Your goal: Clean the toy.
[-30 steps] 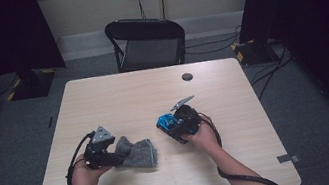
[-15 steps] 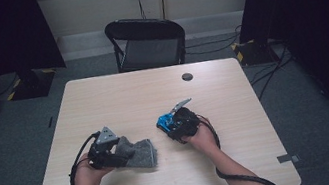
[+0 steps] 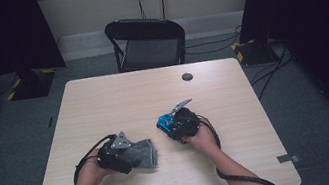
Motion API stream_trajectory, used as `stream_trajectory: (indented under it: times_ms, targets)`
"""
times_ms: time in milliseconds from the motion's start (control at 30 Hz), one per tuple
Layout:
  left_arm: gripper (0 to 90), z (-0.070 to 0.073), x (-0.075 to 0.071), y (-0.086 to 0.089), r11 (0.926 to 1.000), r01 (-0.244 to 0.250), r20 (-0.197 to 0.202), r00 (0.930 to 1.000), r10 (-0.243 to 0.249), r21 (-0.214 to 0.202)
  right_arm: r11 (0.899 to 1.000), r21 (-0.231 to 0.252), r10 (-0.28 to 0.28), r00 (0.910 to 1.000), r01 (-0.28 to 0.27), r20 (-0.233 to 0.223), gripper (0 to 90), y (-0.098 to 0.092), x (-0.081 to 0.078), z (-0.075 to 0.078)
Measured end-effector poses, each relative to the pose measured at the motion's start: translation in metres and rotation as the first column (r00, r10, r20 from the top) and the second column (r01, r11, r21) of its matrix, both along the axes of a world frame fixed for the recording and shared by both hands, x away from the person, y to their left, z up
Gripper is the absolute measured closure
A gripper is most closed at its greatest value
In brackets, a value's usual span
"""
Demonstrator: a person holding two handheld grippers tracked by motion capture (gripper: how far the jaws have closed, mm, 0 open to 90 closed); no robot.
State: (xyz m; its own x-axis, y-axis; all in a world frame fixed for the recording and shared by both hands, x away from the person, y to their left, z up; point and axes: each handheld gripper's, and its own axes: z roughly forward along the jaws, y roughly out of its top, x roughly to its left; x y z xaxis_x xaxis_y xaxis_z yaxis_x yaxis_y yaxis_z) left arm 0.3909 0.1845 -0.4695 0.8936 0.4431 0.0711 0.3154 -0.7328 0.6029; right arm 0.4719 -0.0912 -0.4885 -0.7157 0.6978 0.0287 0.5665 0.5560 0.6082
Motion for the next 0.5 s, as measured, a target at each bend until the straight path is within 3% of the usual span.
stream_trajectory:
  times_ms: [67,167,233,367,433,467,500]
  targets:
    - [24.4,-0.003,0.001,-0.003,1.0000,-0.008,0.007,0.9999,0.008,0.003,1.000,0.001,0.000,1.0000,0.000,0.000,25.1,0.000,0.000,0.000]
    - [27.5,-0.005,0.003,-0.005,0.9994,-0.034,-0.016,0.9993,0.035,0.003,1.000,0.002,-0.003,1.0000,0.003,0.000,25.2,0.000,0.000,0.000]
    - [30.1,-0.007,0.003,-0.007,0.9967,-0.080,-0.031,0.9963,0.080,-0.010,1.000,0.004,-0.007,1.0000,0.007,0.001,25.2,0.000,0.000,0.000]
    - [31.2,-0.008,0.005,-0.012,0.9825,-0.184,-0.034,0.9825,0.183,-0.027,1.000,0.006,-0.009,1.0000,0.009,0.002,25.2,0.000,-0.001,0.000]
    - [30.8,-0.008,0.008,-0.015,0.9690,-0.244,-0.037,0.9695,0.242,-0.042,1.000,0.006,-0.011,0.9999,0.011,0.002,25.2,0.000,-0.001,0.000]
    - [30.5,-0.008,0.009,-0.016,0.9664,-0.253,-0.037,0.9672,0.251,-0.046,1.000,0.005,-0.012,0.9999,0.012,0.003,25.2,0.000,-0.001,0.000]
    - [29.7,-0.008,0.009,-0.018,0.9683,-0.246,-0.022,0.9693,0.245,-0.044,1.000,0.005,-0.012,0.9999,0.012,0.003,25.2,0.000,-0.001,0.000]
